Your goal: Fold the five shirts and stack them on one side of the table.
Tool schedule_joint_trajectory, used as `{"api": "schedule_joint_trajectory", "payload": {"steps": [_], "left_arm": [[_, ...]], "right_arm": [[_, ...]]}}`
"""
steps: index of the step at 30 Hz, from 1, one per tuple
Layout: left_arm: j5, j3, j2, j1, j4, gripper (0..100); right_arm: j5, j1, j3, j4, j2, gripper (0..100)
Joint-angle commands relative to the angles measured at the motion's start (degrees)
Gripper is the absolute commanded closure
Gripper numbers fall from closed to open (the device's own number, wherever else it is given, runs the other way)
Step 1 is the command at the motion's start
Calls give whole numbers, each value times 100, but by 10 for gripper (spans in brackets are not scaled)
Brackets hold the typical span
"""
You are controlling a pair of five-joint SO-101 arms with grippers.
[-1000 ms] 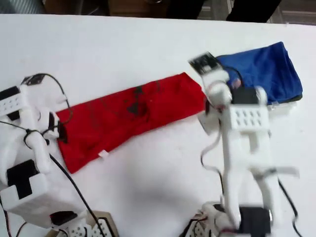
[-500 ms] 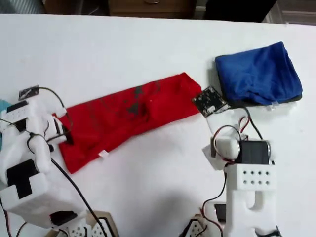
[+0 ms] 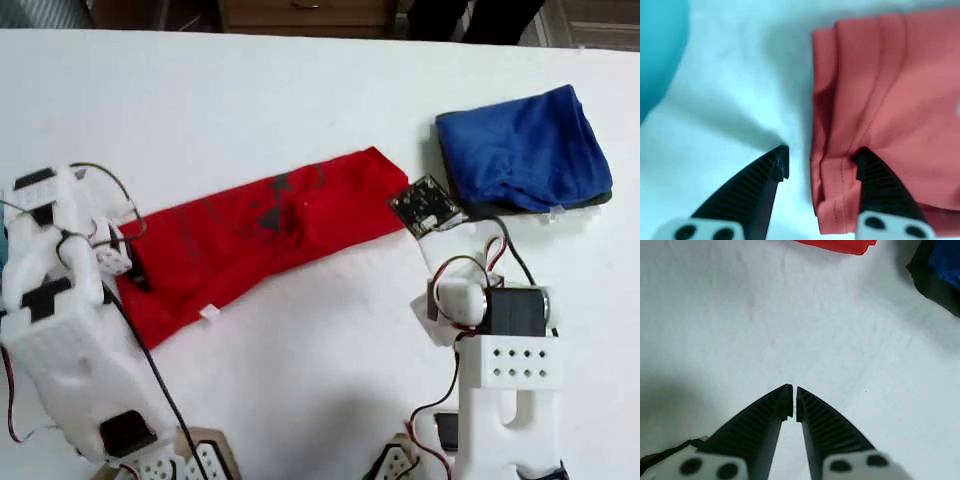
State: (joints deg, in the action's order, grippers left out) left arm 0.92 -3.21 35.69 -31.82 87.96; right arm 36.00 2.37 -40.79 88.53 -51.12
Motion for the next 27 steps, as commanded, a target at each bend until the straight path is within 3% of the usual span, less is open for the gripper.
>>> {"api": "schedule_joint_trajectory", "payload": {"steps": [1, 3, 9, 16, 20, 27], "left_arm": [[167, -505, 492, 290, 325, 871], [202, -629, 536, 281, 387, 975], [360, -673, 510, 185, 387, 972], [826, -1675, 536, -862, 870, 973], [1169, -2387, 554, -1266, 1389, 973], [1363, -2185, 431, -923, 1442, 973]], "right_arm": [[0, -48, 0, 31, -180, 980], [0, -48, -9, 22, -180, 980], [0, -48, -18, 22, -180, 980], [-404, -48, -185, -57, -180, 980], [-519, -338, -589, -769, -180, 980], [-519, -1130, -2655, -3363, -127, 980]]}}
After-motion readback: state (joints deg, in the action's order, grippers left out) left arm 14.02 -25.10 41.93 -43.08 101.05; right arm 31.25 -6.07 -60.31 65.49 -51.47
